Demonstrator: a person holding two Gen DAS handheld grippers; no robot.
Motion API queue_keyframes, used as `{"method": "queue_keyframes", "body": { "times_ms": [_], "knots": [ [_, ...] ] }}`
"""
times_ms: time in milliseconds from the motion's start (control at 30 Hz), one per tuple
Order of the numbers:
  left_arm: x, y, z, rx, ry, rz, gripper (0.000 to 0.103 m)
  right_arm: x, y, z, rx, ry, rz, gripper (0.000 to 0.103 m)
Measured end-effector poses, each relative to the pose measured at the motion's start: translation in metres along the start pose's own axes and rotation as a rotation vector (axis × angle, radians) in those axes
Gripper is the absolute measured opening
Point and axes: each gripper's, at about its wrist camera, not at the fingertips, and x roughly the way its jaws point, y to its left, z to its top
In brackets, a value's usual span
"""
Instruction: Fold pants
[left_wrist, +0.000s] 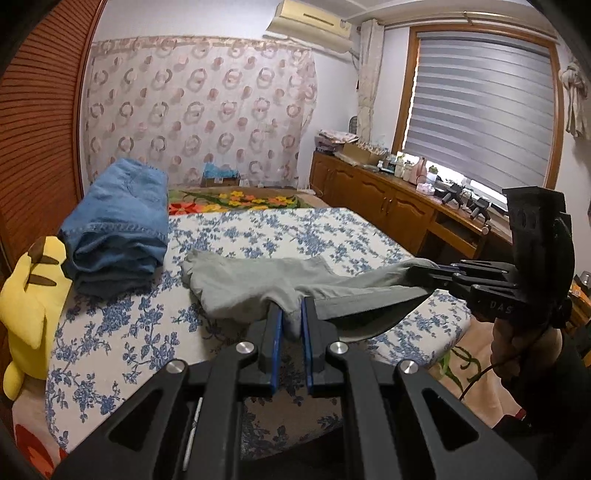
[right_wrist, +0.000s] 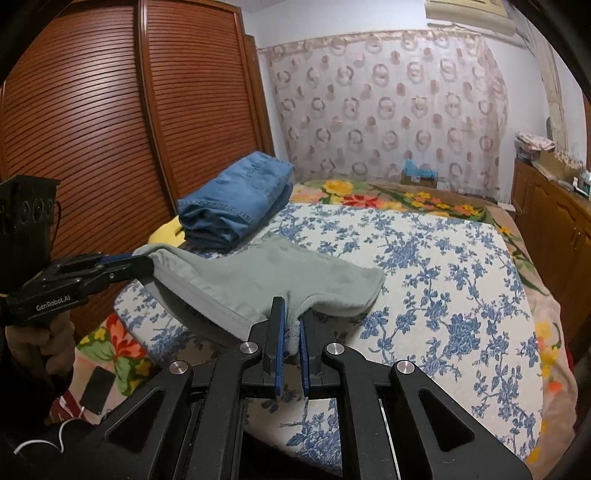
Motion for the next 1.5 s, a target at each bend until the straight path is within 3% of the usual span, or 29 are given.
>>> {"method": "queue_keyframes", "body": {
  "times_ms": [233, 600, 967, 1133, 1300, 1500],
  "knots": [
    [0.029, 0.015, 0.007, -0.013, 0.034, 0.025, 0.007, 0.028, -0.009, 0.004, 0.0, 0.034, -0.019, 0.004],
    [0.067, 0.031, 0.036, -0.01, 0.016, 0.064, 0.007, 0.079, -0.029, 0.032, -0.005, 0.031, -0.073, 0.004],
    [0.097, 0.044, 0.03, -0.011, 0.057, 0.1, 0.009, 0.122, -0.049, 0.029, 0.035, 0.101, -0.09, 0.004],
    [0.1, 0.047, 0.026, 0.001, 0.073, 0.132, 0.022, 0.135, -0.053, 0.028, 0.034, 0.133, -0.102, 0.004],
    [0.099, 0.053, 0.02, -0.007, 0.091, 0.105, 0.038, 0.142, -0.055, 0.027, 0.028, 0.145, -0.111, 0.004],
    [0.104, 0.06, 0.003, -0.024, 0.138, 0.132, 0.04, 0.143, -0.054, 0.029, 0.026, 0.14, -0.109, 0.004]
  ]
}}
